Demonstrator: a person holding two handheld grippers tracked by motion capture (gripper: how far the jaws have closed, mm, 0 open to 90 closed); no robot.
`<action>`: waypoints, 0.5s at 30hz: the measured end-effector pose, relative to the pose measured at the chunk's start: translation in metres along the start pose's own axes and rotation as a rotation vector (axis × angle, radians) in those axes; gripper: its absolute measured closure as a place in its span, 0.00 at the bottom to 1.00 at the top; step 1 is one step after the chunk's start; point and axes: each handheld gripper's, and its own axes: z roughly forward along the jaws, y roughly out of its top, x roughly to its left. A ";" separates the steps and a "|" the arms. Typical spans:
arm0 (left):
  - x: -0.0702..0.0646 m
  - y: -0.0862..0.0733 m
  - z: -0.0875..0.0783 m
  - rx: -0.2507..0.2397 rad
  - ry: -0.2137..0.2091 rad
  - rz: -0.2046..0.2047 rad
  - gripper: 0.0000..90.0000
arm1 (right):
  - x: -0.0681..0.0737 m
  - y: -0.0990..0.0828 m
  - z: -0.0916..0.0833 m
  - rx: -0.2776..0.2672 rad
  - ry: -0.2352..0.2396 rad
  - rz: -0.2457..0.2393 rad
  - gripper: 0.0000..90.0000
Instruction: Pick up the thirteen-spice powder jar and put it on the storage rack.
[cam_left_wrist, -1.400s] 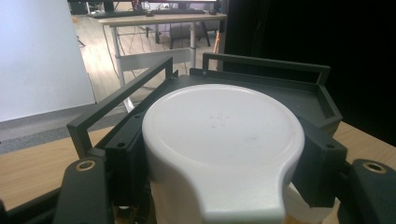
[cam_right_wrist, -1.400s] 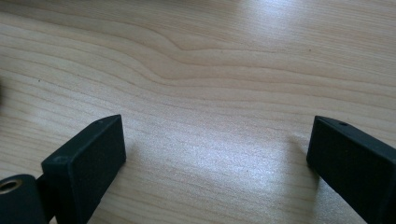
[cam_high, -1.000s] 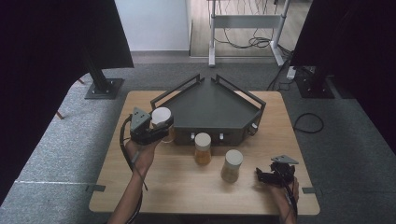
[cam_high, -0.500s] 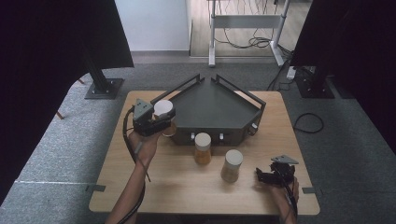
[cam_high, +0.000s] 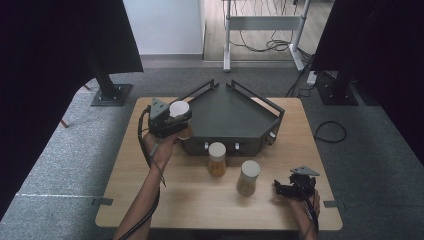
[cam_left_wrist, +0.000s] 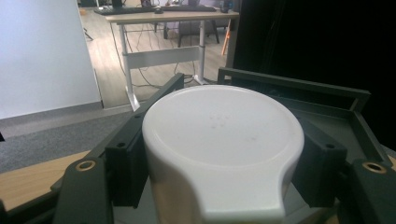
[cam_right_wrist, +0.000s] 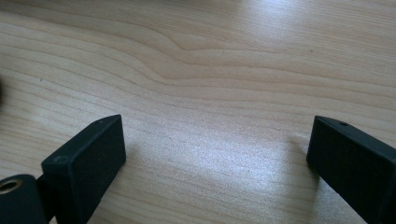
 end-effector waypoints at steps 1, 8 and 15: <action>0.000 0.001 0.001 0.000 0.001 0.003 0.34 | 0.000 0.000 0.000 0.000 0.000 0.000 0.04; -0.004 0.008 0.015 0.005 0.010 0.019 0.34 | 0.000 0.000 0.000 0.000 0.001 -0.001 0.04; -0.008 0.012 0.030 0.018 0.016 0.037 0.34 | 0.000 0.000 0.000 0.000 0.001 -0.003 0.04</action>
